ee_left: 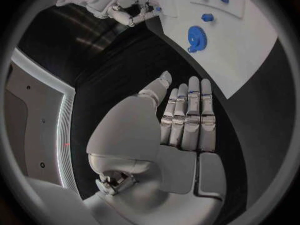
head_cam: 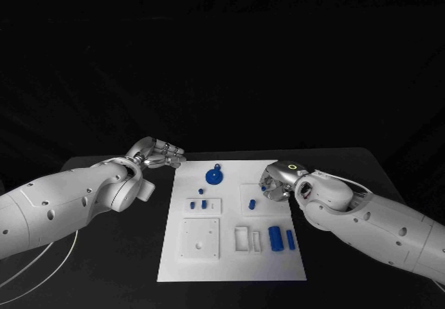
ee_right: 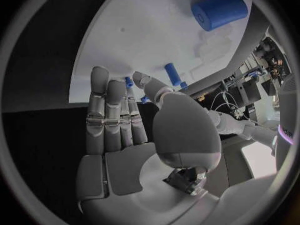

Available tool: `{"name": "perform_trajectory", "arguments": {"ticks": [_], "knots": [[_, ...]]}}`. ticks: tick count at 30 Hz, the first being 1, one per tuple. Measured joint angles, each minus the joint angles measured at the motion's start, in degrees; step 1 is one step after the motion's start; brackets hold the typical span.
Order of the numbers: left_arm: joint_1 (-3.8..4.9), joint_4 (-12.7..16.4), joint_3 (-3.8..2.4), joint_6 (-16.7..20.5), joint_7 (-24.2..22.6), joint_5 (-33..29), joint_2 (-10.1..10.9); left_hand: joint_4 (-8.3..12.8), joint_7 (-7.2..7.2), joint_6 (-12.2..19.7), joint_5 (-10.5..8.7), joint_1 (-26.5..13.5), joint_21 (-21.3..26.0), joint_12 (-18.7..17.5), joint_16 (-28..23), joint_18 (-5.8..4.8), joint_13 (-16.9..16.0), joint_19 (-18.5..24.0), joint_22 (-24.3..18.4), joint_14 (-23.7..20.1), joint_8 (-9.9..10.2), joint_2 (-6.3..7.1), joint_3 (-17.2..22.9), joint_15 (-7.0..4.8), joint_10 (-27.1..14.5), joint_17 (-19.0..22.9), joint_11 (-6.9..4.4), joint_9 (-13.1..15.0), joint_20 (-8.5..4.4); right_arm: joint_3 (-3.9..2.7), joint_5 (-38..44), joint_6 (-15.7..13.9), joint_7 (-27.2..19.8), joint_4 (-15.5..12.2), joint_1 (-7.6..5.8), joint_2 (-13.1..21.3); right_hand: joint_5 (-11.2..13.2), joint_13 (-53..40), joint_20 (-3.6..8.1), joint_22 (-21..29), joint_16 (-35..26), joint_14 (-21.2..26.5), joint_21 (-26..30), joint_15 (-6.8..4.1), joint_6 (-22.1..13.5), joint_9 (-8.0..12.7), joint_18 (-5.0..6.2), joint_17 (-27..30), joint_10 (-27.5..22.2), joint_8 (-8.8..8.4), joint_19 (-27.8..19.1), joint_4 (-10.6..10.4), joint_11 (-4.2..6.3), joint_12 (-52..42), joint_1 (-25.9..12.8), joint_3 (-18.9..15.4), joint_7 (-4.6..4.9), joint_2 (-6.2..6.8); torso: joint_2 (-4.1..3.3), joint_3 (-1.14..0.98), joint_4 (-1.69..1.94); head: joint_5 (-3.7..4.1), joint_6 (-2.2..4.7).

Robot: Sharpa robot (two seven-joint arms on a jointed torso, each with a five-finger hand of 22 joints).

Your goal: Assemble the parts on the task board

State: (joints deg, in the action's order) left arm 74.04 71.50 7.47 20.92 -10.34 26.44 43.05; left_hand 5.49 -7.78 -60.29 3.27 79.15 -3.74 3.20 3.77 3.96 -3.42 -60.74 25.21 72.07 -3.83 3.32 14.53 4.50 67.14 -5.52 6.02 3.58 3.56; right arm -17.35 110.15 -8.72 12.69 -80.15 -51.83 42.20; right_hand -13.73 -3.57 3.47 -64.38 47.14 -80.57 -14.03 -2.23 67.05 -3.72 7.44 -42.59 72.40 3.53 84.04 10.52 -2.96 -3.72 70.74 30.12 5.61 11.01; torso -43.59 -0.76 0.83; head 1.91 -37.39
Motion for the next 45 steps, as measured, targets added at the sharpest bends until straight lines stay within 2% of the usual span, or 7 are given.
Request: {"name": "perform_trajectory", "arguments": {"ticks": [3,11,14,17,27,36,45], "knots": [[0.0,0.01,0.0,0.07,-0.2,-0.46,0.02,0.0,0.0,0.0,0.0,0.0,-0.2,0.0,0.0,0.0,0.0,-0.19,-0.45,0.0,0.0,0.0,0.0,0.0,0.0,-0.05,0.0,0.0,-0.19,0.17,0.38,-0.13,0.12,0.3,-0.01,-0.26,0.28,-0.01,0.0,0.0,0.0,0.0,-0.12,0.0,0.53,-0.04,-0.01,0.0,0.64,-0.07,0.0,-0.12,0.25,0.0,0.0,0.75,-0.09,0.0,0.0,-0.03,-0.01,-0.04,-0.02],[0.0,-0.03,0.0,0.12,-0.41,-1.26,0.02,0.17,0.0,0.0,0.0,0.0,-0.2,0.0,0.0,0.0,0.0,-0.4,-1.6,0.0,0.0,0.0,-0.17,0.0,0.0,-0.15,0.0,0.0,0.02,0.76,1.17,-0.84,0.46,0.96,-0.22,-0.84,4.43,0.01,0.04,-0.1,0.0,-0.35,-0.63,-0.35,2.35,-0.05,-0.11,-0.13,2.08,-0.24,-0.01,-0.25,0.84,-0.01,1.06,3.42,-0.49,-1.06,0.01,-0.04,-0.03,-0.11,-0.18],[0.0,-0.04,0.0,0.12,-0.42,-1.39,0.02,0.17,0.0,0.0,0.0,0.0,-0.2,0.0,0.0,0.01,0.0,-0.4,-1.93,0.0,0.0,0.0,-0.17,0.0,0.0,-0.21,0.0,0.0,0.02,1.04,1.56,-1.25,0.65,1.19,-0.34,-1.03,5.3,-0.02,0.5,-0.27,-0.01,-0.35,-0.8,-0.35,2.99,-0.14,-0.4,-0.2,2.78,0.03,-0.07,-0.66,0.93,-0.06,1.03,4.25,-0.73,-1.09,0.01,-0.04,-0.03,-0.11,-0.2],[0.0,-0.05,0.0,0.12,-0.42,-1.5,0.02,0.17,0.0,0.0,0.0,0.0,-0.2,0.0,0.0,0.01,0.0,-0.57,-2.06,0.0,0.0,0.0,-0.17,0.0,-0.2,-0.27,0.2,0.0,-0.15,1.22,1.88,-1.68,0.85,1.34,-0.36,-1.16,5.34,-0.06,0.53,-0.29,-0.01,-0.62,-0.8,-0.62,3.68,-0.13,-0.42,-0.26,3.16,0.03,-0.1,-1.26,1.27,-0.18,0.43,4.81,-1.0,-1.69,0.01,-0.04,-0.03,-0.1,-0.25],[0.0,-0.13,0.0,0.16,-0.38,-1.72,-0.01,0.22,0.0,0.0,0.0,0.0,-0.2,0.0,0.0,0.01,0.0,-0.6,-2.41,0.41,0.0,0.0,-0.22,0.0,-0.38,-0.43,0.38,0.0,-0.19,1.61,2.68,-2.85,1.82,1.58,-0.36,-1.57,5.97,-0.02,1.05,-0.09,-0.01,-0.81,-1.05,-1.28,5.77,-0.39,-1.08,-0.34,5.33,-0.07,0.01,-1.75,2.06,-0.16,0.37,4.53,-1.47,-1.75,0.02,0.0,-0.01,-0.11,-0.45],[0.0,-0.35,0.0,0.46,-0.37,-1.88,-0.08,0.33,0.12,0.52,0.0,0.01,-0.2,0.0,0.0,0.01,0.0,-1.02,-2.59,0.62,0.0,0.0,-0.63,-0.21,-0.94,-0.61,0.54,0.0,-0.19,1.95,3.72,-4.34,3.63,1.35,-0.15,-1.77,5.47,-0.1,1.67,-1.2,-0.01,-1.42,-3.26,-1.87,7.39,-0.46,-1.72,-0.7,7.17,-0.01,-0.01,-0.22,2.45,0.12,0.53,6.72,-1.84,-1.9,0.03,0.03,0.01,0.03,-0.59],[0.0,-1.0,0.0,0.84,-0.37,-2.1,-0.14,0.31,-0.1,0.3,0.0,0.01,-0.2,0.0,0.0,0.01,0.0,-1.01,-3.12,0.59,0.0,0.0,-1.12,-0.18,-2.47,-0.68,1.04,0.0,-0.19,2.14,4.37,-6.07,5.17,0.54,0.17,-1.45,8.08,-0.16,1.67,-1.51,-0.01,-1.6,-3.82,-2.04,7.77,-0.75,-1.78,-0.92,7.5,0.0,-0.01,-0.1,2.58,0.33,0.53,8.57,-1.84,-1.89,0.03,0.0,0.0,-0.14,-0.61]]}}
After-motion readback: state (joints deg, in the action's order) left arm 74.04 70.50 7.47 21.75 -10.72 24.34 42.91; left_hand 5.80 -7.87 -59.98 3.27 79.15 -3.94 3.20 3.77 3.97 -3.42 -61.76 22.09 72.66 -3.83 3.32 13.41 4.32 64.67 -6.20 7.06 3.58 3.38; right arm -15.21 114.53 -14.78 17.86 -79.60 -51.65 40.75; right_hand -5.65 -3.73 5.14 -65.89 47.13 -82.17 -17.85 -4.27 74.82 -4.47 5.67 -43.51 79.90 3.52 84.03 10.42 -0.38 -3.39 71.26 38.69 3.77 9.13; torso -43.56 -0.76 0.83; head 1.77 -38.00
